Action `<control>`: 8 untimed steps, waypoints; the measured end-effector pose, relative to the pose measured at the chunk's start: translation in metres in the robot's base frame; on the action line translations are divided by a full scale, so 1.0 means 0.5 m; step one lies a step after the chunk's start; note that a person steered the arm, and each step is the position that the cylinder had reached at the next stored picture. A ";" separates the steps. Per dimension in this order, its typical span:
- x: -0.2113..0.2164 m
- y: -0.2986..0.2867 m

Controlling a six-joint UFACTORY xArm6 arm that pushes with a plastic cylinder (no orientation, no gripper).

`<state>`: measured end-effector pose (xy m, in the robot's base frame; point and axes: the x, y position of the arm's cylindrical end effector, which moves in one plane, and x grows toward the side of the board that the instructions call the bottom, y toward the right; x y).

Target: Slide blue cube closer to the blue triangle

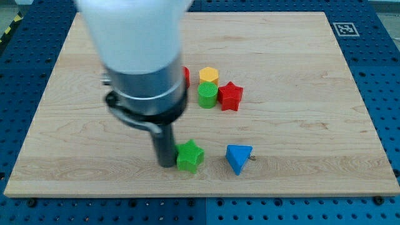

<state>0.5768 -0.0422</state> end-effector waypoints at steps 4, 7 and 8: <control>-0.001 -0.168; -0.193 -0.189; -0.193 -0.010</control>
<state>0.4802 -0.0472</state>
